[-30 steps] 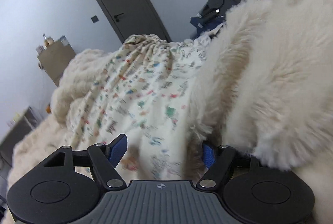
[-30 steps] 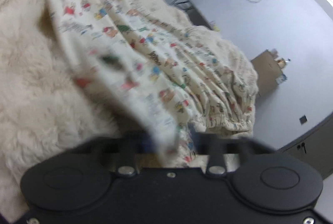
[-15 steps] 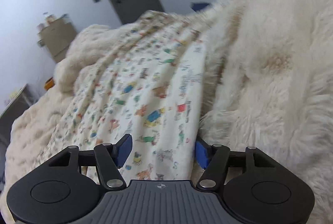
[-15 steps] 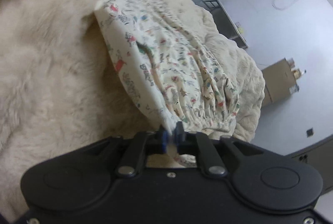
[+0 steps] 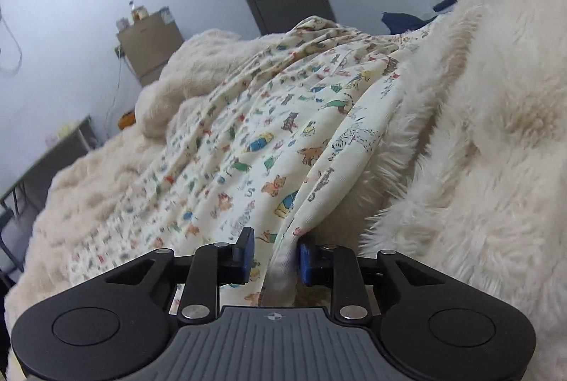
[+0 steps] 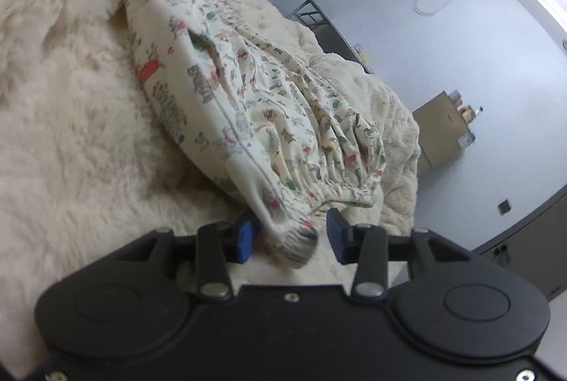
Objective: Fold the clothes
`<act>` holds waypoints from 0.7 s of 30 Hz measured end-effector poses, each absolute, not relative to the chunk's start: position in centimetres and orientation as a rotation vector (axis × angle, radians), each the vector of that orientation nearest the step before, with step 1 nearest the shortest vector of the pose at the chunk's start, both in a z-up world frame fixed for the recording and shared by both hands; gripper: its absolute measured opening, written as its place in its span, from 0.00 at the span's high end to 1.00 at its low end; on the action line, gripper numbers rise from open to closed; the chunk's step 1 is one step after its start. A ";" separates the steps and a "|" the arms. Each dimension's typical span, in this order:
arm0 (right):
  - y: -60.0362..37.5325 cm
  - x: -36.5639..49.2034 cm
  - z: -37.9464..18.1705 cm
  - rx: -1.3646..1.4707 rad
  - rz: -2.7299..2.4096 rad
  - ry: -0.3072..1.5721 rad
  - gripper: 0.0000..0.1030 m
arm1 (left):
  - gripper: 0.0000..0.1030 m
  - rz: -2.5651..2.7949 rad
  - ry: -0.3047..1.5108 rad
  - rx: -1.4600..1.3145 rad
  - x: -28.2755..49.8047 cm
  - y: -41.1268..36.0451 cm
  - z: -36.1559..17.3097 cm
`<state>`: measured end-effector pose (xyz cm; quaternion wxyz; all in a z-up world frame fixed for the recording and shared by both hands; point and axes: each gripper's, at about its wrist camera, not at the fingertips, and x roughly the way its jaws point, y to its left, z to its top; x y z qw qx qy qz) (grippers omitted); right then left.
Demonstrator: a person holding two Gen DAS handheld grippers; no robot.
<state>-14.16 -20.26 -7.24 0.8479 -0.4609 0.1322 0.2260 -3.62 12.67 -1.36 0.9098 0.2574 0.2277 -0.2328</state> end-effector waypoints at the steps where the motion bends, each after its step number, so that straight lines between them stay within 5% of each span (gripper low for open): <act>1: -20.2 -14.2 -7.3 -0.950 0.476 0.288 0.59 | 0.76 -0.477 0.482 0.528 -3.5 12.5 -1.4; 3: -20.1 -14.4 -7.2 -0.908 0.461 0.314 0.58 | 0.69 -0.468 0.501 0.529 -3.3 12.2 -1.6; 17: -20.4 -15.4 -7.5 -0.704 0.452 0.331 0.51 | 0.67 -0.463 0.512 0.469 -3.4 12.4 -2.7; 19: -20.2 -15.2 -7.9 -0.702 0.446 0.340 0.50 | 0.55 -0.445 0.531 0.471 -3.3 12.4 -3.3; 21: -19.9 -14.9 -8.2 -0.681 0.436 0.373 0.44 | 0.26 -0.422 0.554 0.476 -3.1 12.4 -3.9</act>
